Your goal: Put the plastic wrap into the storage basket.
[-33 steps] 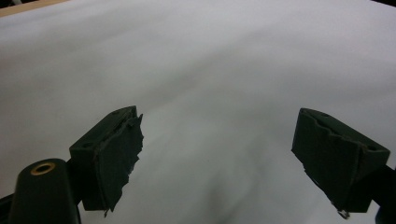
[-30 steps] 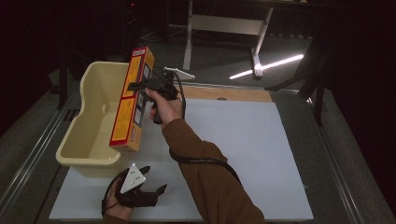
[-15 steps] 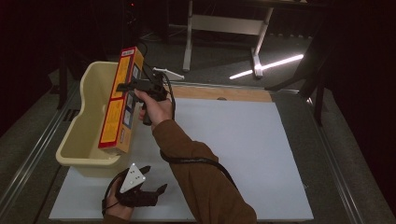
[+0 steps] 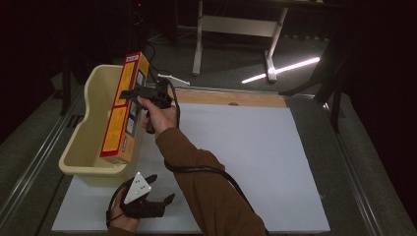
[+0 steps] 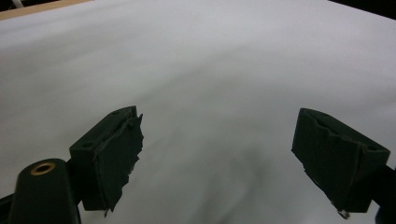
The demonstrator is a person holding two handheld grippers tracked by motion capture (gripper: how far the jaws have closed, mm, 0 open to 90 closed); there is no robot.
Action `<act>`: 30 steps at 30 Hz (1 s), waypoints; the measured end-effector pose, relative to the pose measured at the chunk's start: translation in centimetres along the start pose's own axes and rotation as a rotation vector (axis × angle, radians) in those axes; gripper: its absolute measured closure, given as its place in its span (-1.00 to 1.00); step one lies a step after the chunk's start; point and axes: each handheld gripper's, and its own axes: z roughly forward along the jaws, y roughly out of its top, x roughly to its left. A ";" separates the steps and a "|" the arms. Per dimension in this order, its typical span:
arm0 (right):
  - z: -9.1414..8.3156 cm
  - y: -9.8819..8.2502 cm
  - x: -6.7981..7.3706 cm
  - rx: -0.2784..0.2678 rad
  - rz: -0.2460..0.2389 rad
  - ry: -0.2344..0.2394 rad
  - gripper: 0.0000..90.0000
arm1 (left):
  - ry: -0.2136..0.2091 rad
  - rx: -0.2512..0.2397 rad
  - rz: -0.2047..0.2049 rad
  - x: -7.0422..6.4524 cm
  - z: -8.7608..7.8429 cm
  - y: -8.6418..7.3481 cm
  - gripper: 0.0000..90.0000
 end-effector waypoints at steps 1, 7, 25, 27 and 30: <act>0.1 -0.1 -0.1 0.002 0.006 0.003 -0.14 | 0.000 0.001 0.001 0.0 0.0 0.0 -0.66; 1.3 -0.5 -0.5 0.036 0.005 -0.013 -0.14 | 0.004 -0.003 -0.001 0.0 0.0 0.0 -0.65; 2.9 -0.6 -0.7 0.014 0.008 -0.076 -0.15 | 0.011 -0.006 -0.006 0.1 -0.4 -0.1 -0.65; 2.9 -0.6 -0.6 0.013 0.006 -0.080 -0.16 | 0.013 -0.008 -0.010 0.1 -0.4 -0.1 -0.66; 3.1 -0.5 -0.2 0.013 -0.017 -0.120 -0.17 | 0.013 -0.011 -0.012 0.2 -0.4 -0.1 -0.66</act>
